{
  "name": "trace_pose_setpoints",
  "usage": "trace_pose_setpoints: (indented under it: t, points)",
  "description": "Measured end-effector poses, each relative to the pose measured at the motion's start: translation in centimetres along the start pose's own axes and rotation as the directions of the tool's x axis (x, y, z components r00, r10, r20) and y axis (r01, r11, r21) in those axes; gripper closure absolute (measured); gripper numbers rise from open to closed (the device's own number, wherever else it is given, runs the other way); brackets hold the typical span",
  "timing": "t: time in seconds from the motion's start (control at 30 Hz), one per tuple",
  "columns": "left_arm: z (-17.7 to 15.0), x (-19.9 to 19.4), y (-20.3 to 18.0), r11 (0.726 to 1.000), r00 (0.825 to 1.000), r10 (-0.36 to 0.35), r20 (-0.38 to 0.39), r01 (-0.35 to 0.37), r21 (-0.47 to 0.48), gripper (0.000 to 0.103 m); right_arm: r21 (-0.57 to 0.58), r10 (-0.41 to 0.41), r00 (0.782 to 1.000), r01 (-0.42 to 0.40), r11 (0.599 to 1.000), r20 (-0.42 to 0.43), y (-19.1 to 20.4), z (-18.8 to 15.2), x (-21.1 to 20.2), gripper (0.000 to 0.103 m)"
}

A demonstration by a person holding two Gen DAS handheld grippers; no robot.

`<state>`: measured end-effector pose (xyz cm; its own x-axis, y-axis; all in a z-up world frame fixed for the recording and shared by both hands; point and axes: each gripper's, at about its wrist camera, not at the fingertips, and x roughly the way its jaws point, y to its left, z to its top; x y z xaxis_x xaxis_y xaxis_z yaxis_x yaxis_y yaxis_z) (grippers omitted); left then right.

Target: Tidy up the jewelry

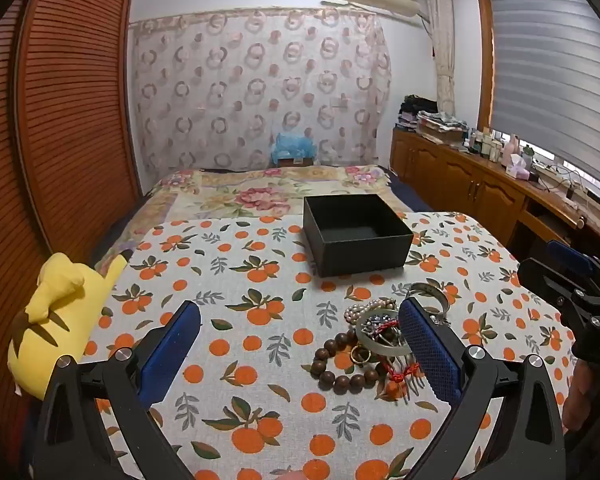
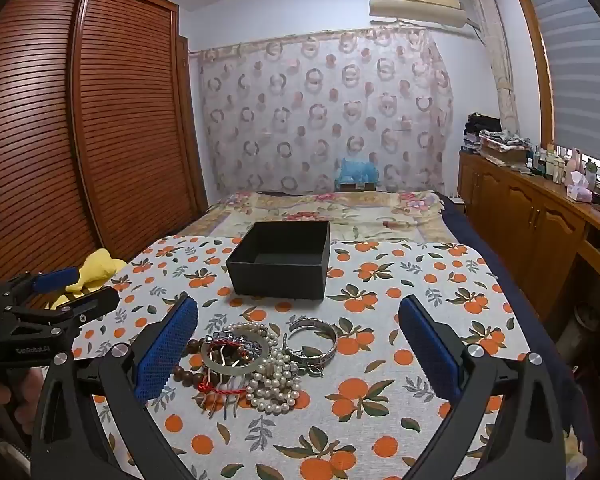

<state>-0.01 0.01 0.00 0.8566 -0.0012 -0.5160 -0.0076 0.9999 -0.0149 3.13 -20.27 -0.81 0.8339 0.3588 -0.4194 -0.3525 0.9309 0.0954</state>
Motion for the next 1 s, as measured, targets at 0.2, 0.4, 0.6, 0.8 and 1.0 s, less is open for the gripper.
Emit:
trace_pose_setpoints:
  t: [0.2,0.4,0.6,0.8,1.0]
  points:
    - [0.00,0.04,0.00,1.000,1.000,0.000,-0.009,0.000,0.000,0.007,-0.001,0.001,1.000,-0.001,1.000,0.001,-0.01,0.01,0.00,0.002]
    - [0.00,0.04,0.00,1.000,1.000,0.001,-0.008,-0.001,0.001,0.007,-0.003,0.000,1.000,0.000,1.000,-0.003,-0.02,0.03,0.02,0.002]
    - [0.01,0.03,-0.02,1.000,1.000,0.000,-0.004,0.000,0.001,0.007,-0.001,0.001,1.000,-0.001,1.000,-0.002,-0.17,0.05,-0.07,0.002]
    - [0.33,-0.19,0.01,1.000,1.000,0.000,0.004,0.000,-0.005,0.007,0.000,0.004,1.000,-0.004,1.000,-0.002,-0.09,-0.16,-0.25,0.002]
    - [0.14,-0.59,0.33,1.000,1.000,0.002,0.016,-0.001,-0.013,0.007,0.006,0.010,1.000,-0.010,1.000,-0.001,-0.39,-0.05,-0.05,0.002]
